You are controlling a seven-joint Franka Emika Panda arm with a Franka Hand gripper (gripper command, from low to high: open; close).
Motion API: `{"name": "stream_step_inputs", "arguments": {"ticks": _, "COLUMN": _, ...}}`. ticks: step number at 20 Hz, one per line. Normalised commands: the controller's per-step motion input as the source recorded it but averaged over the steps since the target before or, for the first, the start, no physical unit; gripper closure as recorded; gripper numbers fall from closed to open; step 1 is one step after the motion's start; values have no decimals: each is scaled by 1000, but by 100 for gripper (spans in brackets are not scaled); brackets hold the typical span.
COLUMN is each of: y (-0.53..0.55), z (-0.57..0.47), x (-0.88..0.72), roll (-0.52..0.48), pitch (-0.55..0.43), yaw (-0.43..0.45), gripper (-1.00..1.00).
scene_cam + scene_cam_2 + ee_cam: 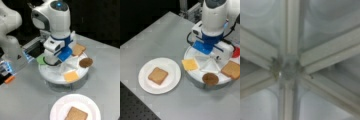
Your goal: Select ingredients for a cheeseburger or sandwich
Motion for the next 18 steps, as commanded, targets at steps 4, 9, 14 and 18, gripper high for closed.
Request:
{"name": "stream_step_inputs", "arguments": {"ticks": 4, "y": 58, "z": -176, "x": -120, "roll": 101, "pitch": -157, "yaw": 28, "gripper": -100}}
{"name": "stream_step_inputs", "arguments": {"ticks": 9, "y": 31, "z": -158, "x": -145, "roll": 101, "pitch": -149, "yaw": 33, "gripper": -100}}
{"name": "stream_step_inputs", "arguments": {"ticks": 14, "y": 17, "z": -150, "x": -147, "roll": 120, "pitch": -153, "yaw": 35, "gripper": -100}}
{"name": "stream_step_inputs", "arguments": {"ticks": 18, "y": 61, "z": -196, "x": -115, "roll": 142, "pitch": -172, "yaw": -1, "gripper": -100}}
